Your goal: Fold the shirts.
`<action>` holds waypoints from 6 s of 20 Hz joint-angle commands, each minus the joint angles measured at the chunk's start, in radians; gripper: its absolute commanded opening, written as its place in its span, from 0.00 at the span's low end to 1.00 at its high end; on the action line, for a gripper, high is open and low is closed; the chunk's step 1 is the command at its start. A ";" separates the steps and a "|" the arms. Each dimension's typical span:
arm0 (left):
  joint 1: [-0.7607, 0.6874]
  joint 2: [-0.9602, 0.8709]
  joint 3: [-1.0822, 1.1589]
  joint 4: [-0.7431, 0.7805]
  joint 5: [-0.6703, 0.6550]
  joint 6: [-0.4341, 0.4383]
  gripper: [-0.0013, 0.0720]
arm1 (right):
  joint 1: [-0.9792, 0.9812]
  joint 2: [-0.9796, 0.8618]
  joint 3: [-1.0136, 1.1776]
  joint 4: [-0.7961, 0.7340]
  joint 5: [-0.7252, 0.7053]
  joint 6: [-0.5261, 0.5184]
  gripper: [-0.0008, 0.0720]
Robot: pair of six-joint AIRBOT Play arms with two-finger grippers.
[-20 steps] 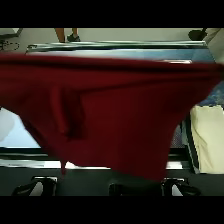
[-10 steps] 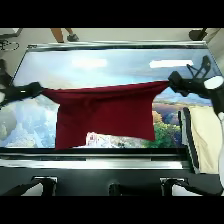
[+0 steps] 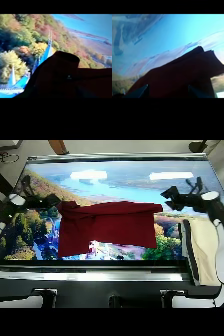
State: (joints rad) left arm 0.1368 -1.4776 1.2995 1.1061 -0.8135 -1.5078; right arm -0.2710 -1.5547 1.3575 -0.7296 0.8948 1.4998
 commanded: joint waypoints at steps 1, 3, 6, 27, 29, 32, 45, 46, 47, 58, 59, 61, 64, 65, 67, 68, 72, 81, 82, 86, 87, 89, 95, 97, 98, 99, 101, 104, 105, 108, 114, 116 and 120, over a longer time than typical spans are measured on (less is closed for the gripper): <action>0.121 -0.013 0.086 0.066 -0.304 -0.001 0.61 | -0.086 0.055 0.042 -0.207 0.304 -0.018 0.81; 0.171 -0.039 0.059 0.064 -0.381 0.002 0.53 | -0.101 0.057 0.035 -0.324 0.443 -0.016 0.79; 0.174 -0.121 -0.004 0.003 -0.414 0.079 0.53 | -0.098 0.057 0.017 -0.360 0.549 -0.011 0.78; 0.144 -0.275 -0.013 -0.172 -0.385 0.230 0.06 | -0.098 0.078 -0.392 -0.379 0.452 -0.042 0.77; 0.143 -0.266 -0.013 -0.172 -0.392 0.230 0.06 | -0.090 0.077 -0.423 -0.332 0.420 -0.046 0.77; 0.140 -0.264 -0.013 -0.172 -0.421 0.229 0.06 | 0.006 0.074 -0.459 -0.326 0.323 -0.044 0.72; 0.126 0.297 0.391 -0.175 -0.414 0.161 0.06 | 0.118 0.451 0.119 -0.580 0.114 -0.099 0.06; 0.126 0.391 0.487 -0.161 -0.351 0.162 0.06 | 0.118 0.520 0.241 -0.658 0.039 -0.097 0.06; 0.126 0.473 0.569 -0.118 -0.281 0.161 0.06 | 0.118 0.586 0.347 -0.717 -0.039 -0.096 0.06; 0.127 0.845 0.679 0.074 -0.101 -0.049 0.06 | 0.118 0.872 0.504 -0.812 0.050 0.057 0.06; 0.127 0.838 0.679 0.074 -0.100 -0.048 0.06 | 0.118 0.872 0.504 -0.813 0.055 0.057 0.06; 0.127 0.806 0.679 0.074 -0.117 -0.039 0.06 | 0.118 0.855 0.504 -0.813 0.101 0.068 0.06; 0.127 0.703 0.678 0.074 -0.264 -0.010 0.06 | 0.118 0.756 0.504 -0.811 0.293 0.086 0.06; 0.126 0.651 0.677 0.073 -0.346 -0.009 0.06 | 0.118 0.692 0.503 -0.806 0.380 0.079 0.06; 0.124 0.520 0.631 0.073 -0.510 0.023 0.06 | 0.119 0.528 0.488 -0.789 0.539 0.011 0.06; 0.117 0.466 0.575 0.074 -0.544 0.058 0.06 | 0.119 0.439 0.459 -0.774 0.575 -0.014 0.06; 0.078 0.276 0.159 0.071 -0.457 0.117 0.06 | 0.122 0.099 0.312 -0.698 0.550 0.005 0.06; -0.005 -0.111 0.093 -0.043 0.166 0.136 0.06 | 0.173 -0.201 0.317 -0.779 -0.175 0.247 0.06; -0.009 -0.140 0.127 -0.045 0.192 0.136 0.06 | 0.167 -0.201 0.319 -0.774 -0.248 0.290 0.06; -0.013 -0.208 0.163 -0.069 0.163 0.137 0.06 | 0.171 -0.224 0.319 -0.711 -0.107 0.317 0.06; -0.006 -0.205 0.163 -0.066 0.112 0.140 0.06 | 0.169 -0.220 0.319 -0.713 -0.027 0.292 0.06; 0.015 -0.180 0.163 -0.020 -0.021 0.140 0.06 | 0.169 -0.196 0.319 -0.734 0.195 0.190 0.06; 0.050 -0.205 0.111 0.032 -0.483 0.132 0.06 | 0.171 -0.196 0.196 -0.702 0.491 0.112 0.06; 0.051 -0.218 0.081 0.032 -0.496 0.132 0.06 | 0.171 -0.225 0.174 -0.649 0.505 0.112 0.06; 0.051 -0.218 0.077 0.032 -0.497 0.132 0.06 | 0.171 -0.232 0.174 -0.638 0.507 0.112 0.06; 0.051 -0.218 0.078 0.032 -0.496 0.128 0.06 | 0.171 -0.234 0.174 -0.638 0.504 0.113 0.06; 0.051 -0.221 0.078 0.032 -0.497 0.108 0.06 | 0.171 -0.234 0.174 -0.647 0.503 0.113 0.06; 0.051 -0.230 0.078 0.026 -0.497 0.083 0.07 | 0.171 -0.233 0.174 -0.642 0.511 0.124 0.07; 0.053 -0.228 0.083 0.011 -0.500 0.084 0.27 | 0.168 -0.230 0.174 -0.641 0.514 0.140 0.22; 0.087 -0.219 0.164 -0.006 -0.608 0.085 0.58 | 0.167 -0.176 0.183 -0.679 0.564 0.132 0.62; 0.214 -0.010 -0.063 0.005 -0.713 0.113 0.58 | 0.068 -0.051 0.151 -0.655 0.719 0.127 0.62; 0.225 0.125 -0.330 0.002 -0.629 0.142 0.58 | 0.028 -0.011 0.079 -0.649 0.719 0.126 0.62; 0.225 0.329 -0.723 -0.019 -0.452 0.212 0.58 | 0.025 0.061 -0.054 -0.638 0.651 0.108 0.62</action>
State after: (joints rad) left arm 0.3538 -1.2808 0.8246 1.0977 -1.3865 -1.3407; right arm -0.2298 -1.5398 1.3788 -1.3834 1.5749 1.6180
